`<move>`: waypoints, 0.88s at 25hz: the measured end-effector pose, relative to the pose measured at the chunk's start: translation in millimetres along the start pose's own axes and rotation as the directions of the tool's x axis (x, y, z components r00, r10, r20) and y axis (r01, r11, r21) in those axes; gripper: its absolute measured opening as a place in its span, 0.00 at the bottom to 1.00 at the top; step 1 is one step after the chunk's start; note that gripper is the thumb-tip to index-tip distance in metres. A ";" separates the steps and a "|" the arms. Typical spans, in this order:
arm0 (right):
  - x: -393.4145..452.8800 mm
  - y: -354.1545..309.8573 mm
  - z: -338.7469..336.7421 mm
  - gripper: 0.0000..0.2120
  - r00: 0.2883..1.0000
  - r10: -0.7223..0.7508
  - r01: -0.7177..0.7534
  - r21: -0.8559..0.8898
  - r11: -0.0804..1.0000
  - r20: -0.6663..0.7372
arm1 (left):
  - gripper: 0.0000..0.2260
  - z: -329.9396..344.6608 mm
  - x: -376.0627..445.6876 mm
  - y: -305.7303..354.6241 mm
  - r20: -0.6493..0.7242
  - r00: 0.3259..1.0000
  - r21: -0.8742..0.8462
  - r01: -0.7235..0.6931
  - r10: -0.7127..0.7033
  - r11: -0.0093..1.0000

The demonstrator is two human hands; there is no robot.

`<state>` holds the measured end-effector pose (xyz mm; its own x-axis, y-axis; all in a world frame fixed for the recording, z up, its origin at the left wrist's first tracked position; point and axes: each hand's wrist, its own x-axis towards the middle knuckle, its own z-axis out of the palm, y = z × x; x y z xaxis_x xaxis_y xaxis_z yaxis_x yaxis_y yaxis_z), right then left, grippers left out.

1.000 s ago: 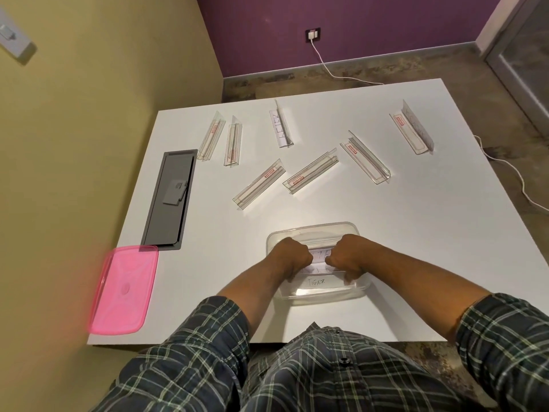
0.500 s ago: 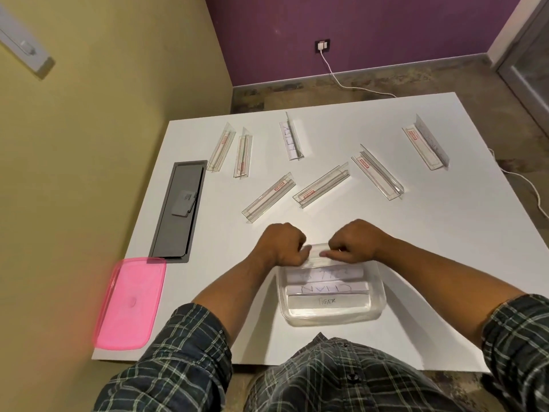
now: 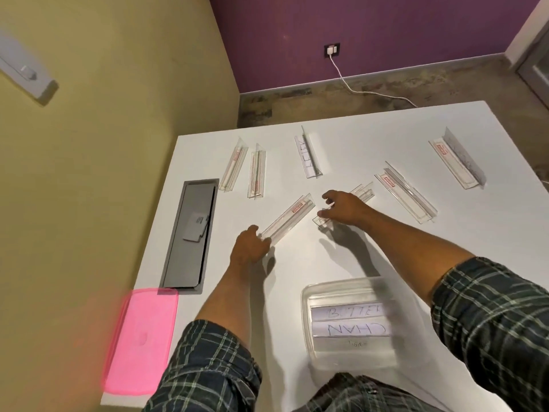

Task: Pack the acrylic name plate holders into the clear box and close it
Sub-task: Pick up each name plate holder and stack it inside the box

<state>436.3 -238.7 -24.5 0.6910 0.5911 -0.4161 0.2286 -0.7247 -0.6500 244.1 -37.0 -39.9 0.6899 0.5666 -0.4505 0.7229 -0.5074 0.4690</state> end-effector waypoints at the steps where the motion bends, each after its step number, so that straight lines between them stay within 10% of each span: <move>1: 8.8 -3.1 2.5 0.33 1.000 0.006 -0.006 -0.011 1.000 0.017 | 0.24 3.5 3.0 -3.0 -0.001 1.000 -0.034 0.026 -0.026 0.999; 7: 45.6 -14.4 16.3 0.40 0.995 0.032 -0.023 -0.098 0.995 0.091 | 0.07 22.5 14.9 -10.6 -0.059 0.997 -0.278 0.035 -0.054 0.960; 22: 24.3 -7.9 5.8 0.33 0.995 -0.094 0.089 0.092 0.992 0.043 | 0.13 -6.8 9.5 14.4 -0.022 0.960 -0.699 0.184 -0.278 0.691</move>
<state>447.4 -216.5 -33.1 0.6363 0.6710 -0.3805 0.2249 -0.6332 -0.7406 260.8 -34.5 -32.3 0.4607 0.6996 -0.5462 0.6001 0.2079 0.7724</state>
